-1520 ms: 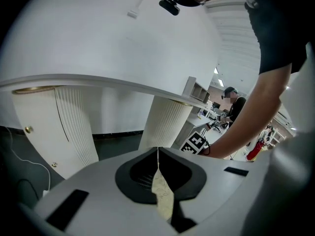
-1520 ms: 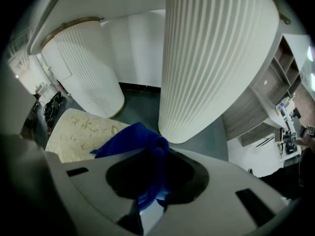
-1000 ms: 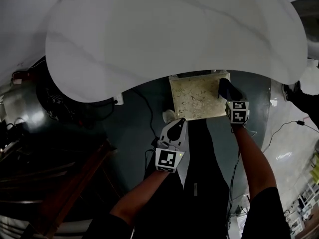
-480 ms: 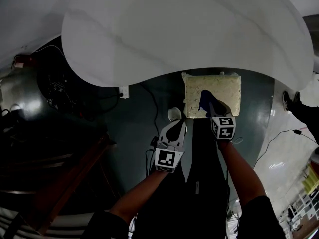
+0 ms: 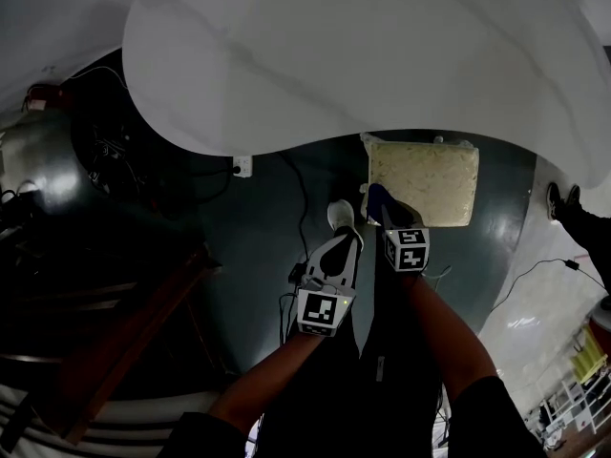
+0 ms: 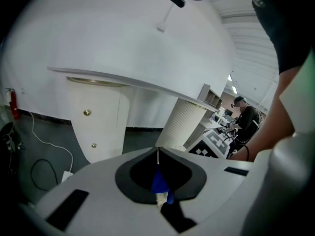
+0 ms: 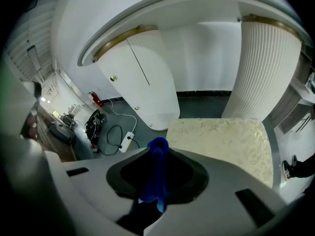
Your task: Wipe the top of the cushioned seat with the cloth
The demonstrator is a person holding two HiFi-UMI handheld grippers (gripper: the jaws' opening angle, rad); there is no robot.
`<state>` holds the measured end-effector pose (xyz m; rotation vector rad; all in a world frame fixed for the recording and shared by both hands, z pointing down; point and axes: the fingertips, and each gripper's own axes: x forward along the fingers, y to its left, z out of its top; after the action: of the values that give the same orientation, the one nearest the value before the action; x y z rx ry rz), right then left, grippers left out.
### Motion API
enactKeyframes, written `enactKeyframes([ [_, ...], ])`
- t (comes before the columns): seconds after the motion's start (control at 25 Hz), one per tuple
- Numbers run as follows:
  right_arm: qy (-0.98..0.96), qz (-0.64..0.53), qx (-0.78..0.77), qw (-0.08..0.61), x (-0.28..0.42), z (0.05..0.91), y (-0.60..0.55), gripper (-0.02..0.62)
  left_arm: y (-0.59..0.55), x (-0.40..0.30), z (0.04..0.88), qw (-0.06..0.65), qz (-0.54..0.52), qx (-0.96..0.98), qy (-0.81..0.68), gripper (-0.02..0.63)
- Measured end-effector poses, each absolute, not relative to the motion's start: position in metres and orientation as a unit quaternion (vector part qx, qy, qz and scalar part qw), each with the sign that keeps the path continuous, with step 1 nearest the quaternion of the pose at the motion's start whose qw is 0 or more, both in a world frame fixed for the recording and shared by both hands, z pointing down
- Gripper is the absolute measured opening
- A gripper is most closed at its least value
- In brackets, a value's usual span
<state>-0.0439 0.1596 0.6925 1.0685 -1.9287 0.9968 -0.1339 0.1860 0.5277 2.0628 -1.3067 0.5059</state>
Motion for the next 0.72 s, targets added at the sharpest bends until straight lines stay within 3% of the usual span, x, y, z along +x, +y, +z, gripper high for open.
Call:
enactKeyframes([
  [0.72,-0.712,0.418,0.421,0.376,-0.005,0.764,0.181,0.095,0.178,-0.106,0.552,0.321,0.205,0.786,-0.487,0.018],
])
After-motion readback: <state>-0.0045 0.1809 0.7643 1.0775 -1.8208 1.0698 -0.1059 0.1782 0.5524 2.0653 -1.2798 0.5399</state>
